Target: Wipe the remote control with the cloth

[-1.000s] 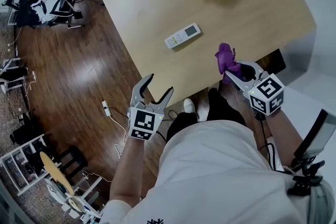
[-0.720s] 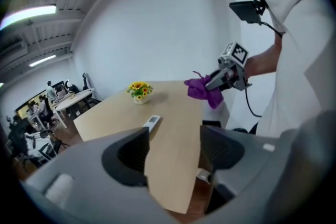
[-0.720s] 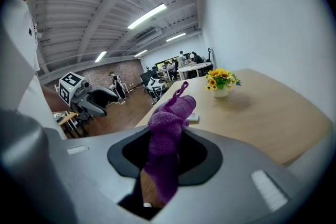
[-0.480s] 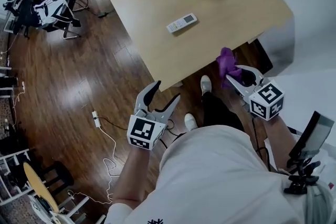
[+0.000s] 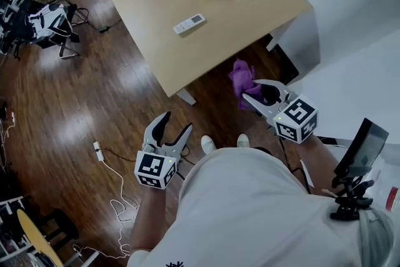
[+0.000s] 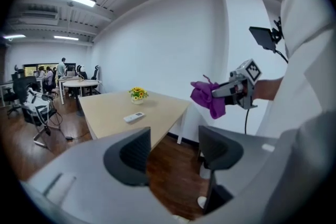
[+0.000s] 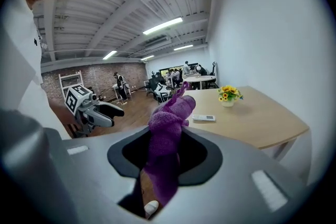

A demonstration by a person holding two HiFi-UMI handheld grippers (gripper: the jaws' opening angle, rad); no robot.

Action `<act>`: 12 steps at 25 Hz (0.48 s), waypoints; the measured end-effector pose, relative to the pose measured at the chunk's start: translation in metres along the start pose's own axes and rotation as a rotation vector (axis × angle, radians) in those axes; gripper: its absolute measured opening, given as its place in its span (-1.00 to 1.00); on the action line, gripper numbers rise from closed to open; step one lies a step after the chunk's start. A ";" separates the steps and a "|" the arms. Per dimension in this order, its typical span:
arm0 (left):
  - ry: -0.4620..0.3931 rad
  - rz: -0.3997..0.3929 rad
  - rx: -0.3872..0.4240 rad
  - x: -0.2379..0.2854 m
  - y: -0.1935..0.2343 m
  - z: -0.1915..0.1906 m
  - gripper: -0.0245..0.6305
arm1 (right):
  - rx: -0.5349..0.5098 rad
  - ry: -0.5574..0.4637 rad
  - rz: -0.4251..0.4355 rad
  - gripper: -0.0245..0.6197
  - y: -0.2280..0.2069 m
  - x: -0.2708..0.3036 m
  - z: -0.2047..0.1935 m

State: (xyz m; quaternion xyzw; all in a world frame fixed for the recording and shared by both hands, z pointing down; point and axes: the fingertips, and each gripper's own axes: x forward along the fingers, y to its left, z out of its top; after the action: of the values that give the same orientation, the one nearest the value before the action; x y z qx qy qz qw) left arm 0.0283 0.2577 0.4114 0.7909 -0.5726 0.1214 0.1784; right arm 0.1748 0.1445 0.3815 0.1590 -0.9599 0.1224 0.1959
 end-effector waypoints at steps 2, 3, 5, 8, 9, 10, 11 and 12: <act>-0.011 0.018 -0.013 -0.013 -0.008 0.005 0.01 | -0.021 -0.007 0.017 -0.54 0.015 -0.008 0.007; -0.019 0.015 -0.018 -0.014 -0.017 0.010 0.01 | -0.031 -0.007 0.022 -0.54 0.019 -0.014 0.010; -0.023 -0.015 -0.012 -0.004 -0.036 0.017 0.01 | -0.043 -0.005 0.013 -0.54 0.016 -0.030 0.009; -0.012 -0.041 0.007 0.011 -0.060 0.024 0.01 | -0.042 -0.004 0.008 -0.54 0.007 -0.049 0.003; -0.011 -0.041 0.010 0.011 -0.068 0.027 0.01 | -0.039 -0.003 0.013 -0.54 0.007 -0.056 0.001; -0.010 -0.040 0.013 0.010 -0.076 0.030 0.01 | -0.036 -0.002 0.016 -0.54 0.007 -0.064 0.000; -0.008 -0.040 0.016 0.009 -0.084 0.033 0.01 | -0.033 -0.002 0.017 -0.54 0.007 -0.071 -0.001; -0.006 -0.042 0.019 0.009 -0.090 0.034 0.01 | -0.029 -0.002 0.016 -0.54 0.007 -0.077 -0.002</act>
State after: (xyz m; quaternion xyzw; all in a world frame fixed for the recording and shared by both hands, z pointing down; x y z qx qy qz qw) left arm 0.1164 0.2612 0.3711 0.8048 -0.5552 0.1207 0.1717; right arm 0.2403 0.1713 0.3504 0.1485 -0.9631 0.1097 0.1961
